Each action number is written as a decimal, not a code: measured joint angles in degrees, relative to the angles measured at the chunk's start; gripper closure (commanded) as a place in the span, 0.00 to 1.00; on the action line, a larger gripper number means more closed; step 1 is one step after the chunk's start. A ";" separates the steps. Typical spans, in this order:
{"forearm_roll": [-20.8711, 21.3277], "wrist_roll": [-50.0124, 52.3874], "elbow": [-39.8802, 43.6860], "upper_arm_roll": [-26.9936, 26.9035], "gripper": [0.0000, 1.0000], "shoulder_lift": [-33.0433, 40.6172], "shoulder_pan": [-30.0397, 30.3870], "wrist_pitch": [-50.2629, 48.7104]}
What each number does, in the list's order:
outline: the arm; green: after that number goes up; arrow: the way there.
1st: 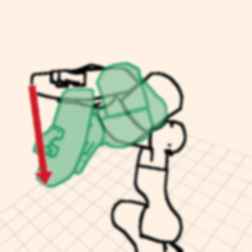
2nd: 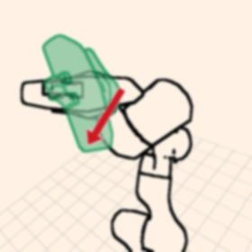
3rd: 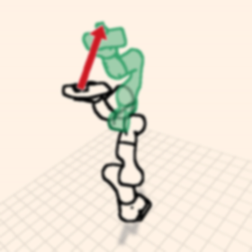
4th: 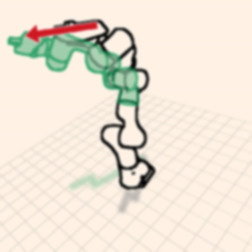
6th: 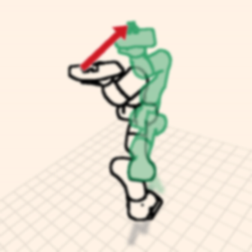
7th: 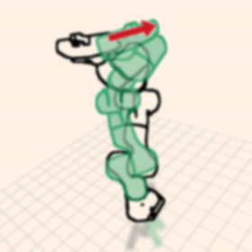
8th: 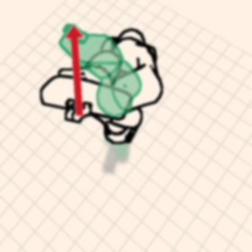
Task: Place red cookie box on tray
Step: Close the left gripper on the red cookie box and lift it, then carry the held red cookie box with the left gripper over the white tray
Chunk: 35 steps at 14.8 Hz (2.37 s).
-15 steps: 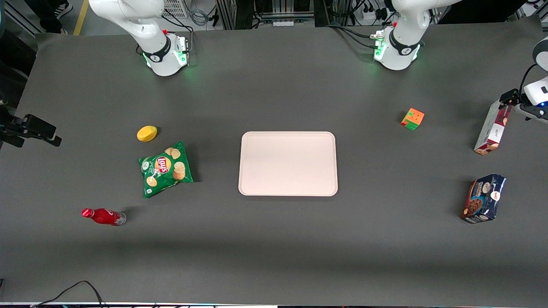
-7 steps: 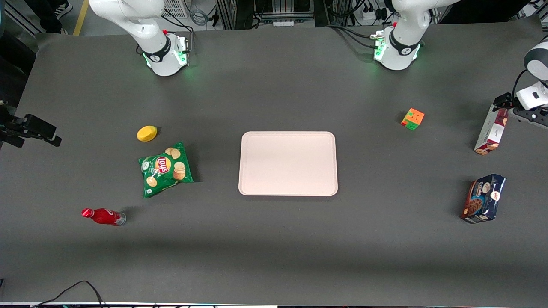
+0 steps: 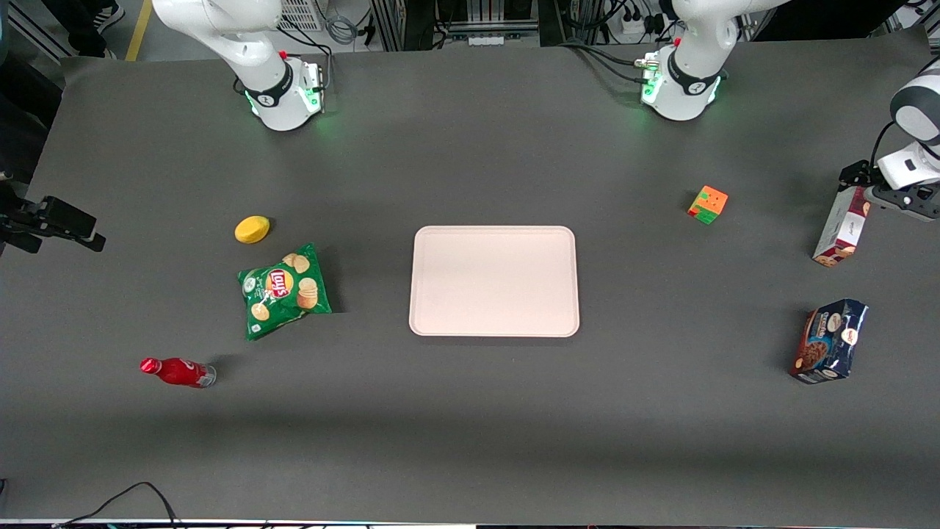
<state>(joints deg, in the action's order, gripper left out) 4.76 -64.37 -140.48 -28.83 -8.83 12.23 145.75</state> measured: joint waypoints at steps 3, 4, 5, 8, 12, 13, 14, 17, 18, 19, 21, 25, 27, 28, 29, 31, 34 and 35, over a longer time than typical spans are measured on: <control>-1.33 0.00 -0.15 0.01 0.00 -2.07 0.04 2.03; -1.51 0.00 -0.14 0.02 0.04 -2.69 0.04 2.69; -1.65 0.00 -0.15 0.03 0.11 -3.21 0.04 3.35; -2.34 -0.86 -0.14 0.03 0.51 -4.28 0.06 4.08; -7.88 -5.86 -0.14 0.03 0.90 -5.06 0.15 4.50; -8.53 -6.50 -0.14 0.03 0.95 -5.12 0.16 4.57; -8.69 -6.73 -0.09 0.02 1.00 -5.12 0.18 4.71; -8.75 -7.04 0.54 0.26 1.00 -5.06 0.10 4.28; -8.85 -7.13 2.02 0.57 1.00 -4.94 -0.10 2.53; -8.95 -7.13 4.64 0.83 1.00 -4.65 -0.58 -0.95; -8.99 -7.13 12.27 1.05 1.00 -3.44 -2.06 -10.49; -8.87 -7.13 25.60 1.05 1.00 1.57 -3.01 -25.52; -7.97 -7.13 31.54 0.90 1.00 4.00 -2.99 -33.52; -7.45 -7.10 34.57 0.87 1.00 4.71 -2.97 -37.24; -6.86 -7.01 37.29 0.85 1.00 5.14 -2.97 -40.13; -6.22 -6.96 40.89 1.05 1.00 5.29 -2.98 -42.83; -5.98 -3.62 41.95 3.41 1.00 4.88 -3.06 -42.94; -5.87 -1.67 41.96 4.66 1.00 4.72 -3.08 -43.08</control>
<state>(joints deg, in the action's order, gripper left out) -1.11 -66.05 -98.51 -24.17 -4.12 9.16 102.67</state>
